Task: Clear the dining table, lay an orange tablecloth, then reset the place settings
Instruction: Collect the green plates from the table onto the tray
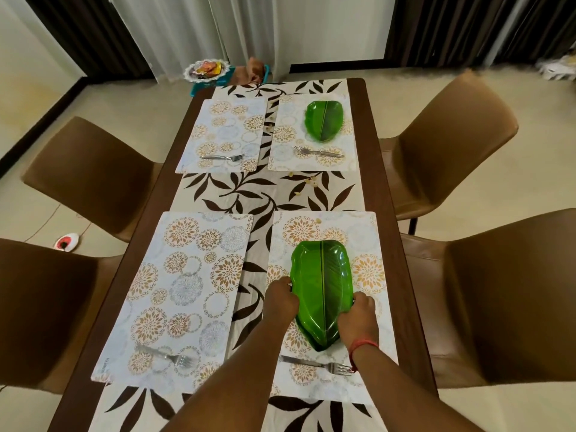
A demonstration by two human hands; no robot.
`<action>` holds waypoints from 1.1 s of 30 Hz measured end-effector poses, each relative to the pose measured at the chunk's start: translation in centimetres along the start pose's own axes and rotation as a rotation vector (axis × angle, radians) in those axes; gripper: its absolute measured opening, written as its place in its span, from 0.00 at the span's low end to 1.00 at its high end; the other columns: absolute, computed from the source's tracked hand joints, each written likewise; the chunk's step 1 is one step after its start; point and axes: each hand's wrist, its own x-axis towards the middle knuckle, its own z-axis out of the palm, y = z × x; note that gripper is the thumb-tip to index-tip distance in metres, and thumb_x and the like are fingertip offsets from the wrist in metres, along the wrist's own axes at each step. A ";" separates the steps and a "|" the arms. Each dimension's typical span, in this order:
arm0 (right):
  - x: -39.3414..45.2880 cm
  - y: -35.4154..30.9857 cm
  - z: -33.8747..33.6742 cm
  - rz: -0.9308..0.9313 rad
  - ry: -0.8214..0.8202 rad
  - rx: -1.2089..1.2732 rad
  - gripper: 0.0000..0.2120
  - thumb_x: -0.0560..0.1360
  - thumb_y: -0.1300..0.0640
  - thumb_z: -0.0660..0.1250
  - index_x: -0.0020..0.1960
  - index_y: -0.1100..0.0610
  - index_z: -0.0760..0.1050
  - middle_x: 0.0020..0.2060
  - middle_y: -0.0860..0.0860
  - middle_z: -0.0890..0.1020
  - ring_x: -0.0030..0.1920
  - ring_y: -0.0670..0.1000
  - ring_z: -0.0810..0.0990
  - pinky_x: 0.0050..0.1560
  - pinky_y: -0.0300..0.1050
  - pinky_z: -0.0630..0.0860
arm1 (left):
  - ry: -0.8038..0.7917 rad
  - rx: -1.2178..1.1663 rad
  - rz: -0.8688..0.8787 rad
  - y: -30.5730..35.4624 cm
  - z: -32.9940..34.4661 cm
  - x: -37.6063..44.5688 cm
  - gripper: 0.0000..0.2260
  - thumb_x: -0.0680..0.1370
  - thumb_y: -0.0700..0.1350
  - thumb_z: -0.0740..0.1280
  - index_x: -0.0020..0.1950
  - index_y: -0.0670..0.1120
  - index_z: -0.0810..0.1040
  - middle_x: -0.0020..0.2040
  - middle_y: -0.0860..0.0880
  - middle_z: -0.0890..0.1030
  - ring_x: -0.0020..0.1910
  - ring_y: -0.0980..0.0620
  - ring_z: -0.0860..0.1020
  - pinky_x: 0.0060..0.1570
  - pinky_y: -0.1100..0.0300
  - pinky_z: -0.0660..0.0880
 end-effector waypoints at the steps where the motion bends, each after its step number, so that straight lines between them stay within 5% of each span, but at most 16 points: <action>1: 0.1 0.0 -0.1 0.000 0.003 -0.019 0.17 0.73 0.67 0.65 0.61 0.62 0.71 0.58 0.58 0.71 0.53 0.62 0.76 0.52 0.53 0.75 | -0.003 0.008 0.007 0.1 0.1 0.2 0.10 0.74 0.32 0.65 0.52 0.36 0.81 0.48 0.38 0.82 0.48 0.39 0.80 0.45 0.52 0.76; 14: 1.3 0.2 -0.3 0.077 -0.069 -0.101 0.17 0.76 0.59 0.64 0.63 0.61 0.70 0.58 0.58 0.75 0.54 0.61 0.78 0.49 0.50 0.75 | -0.078 0.017 -0.061 -0.2 0.7 0.9 0.11 0.75 0.34 0.65 0.57 0.39 0.79 0.52 0.40 0.82 0.51 0.41 0.80 0.45 0.58 0.73; 19: 1.7 0.0 0.0 0.093 -0.084 -0.009 0.14 0.76 0.65 0.63 0.61 0.62 0.72 0.55 0.59 0.78 0.53 0.60 0.78 0.51 0.50 0.77 | -0.128 0.013 -0.109 -0.5 0.8 0.9 0.09 0.77 0.36 0.65 0.57 0.38 0.78 0.53 0.39 0.81 0.53 0.41 0.79 0.45 0.59 0.70; 26: 1.7 0.4 -1.1 0.060 -0.078 0.120 0.11 0.74 0.69 0.64 0.54 0.59 0.76 0.48 0.56 0.81 0.45 0.57 0.78 0.42 0.43 0.72 | -0.134 0.054 -0.118 0.4 0.4 0.3 0.03 0.75 0.35 0.64 0.45 0.40 0.76 0.48 0.38 0.81 0.42 0.48 0.74 0.40 0.60 0.66; 33: 1.3 0.5 -3.4 0.005 -0.047 0.186 0.10 0.73 0.68 0.64 0.47 0.54 0.74 0.42 0.53 0.80 0.35 0.49 0.75 0.30 0.39 0.65 | -0.091 0.015 -0.073 2.8 -0.1 -1.4 0.05 0.74 0.35 0.65 0.48 0.41 0.77 0.48 0.41 0.82 0.41 0.48 0.76 0.33 0.61 0.68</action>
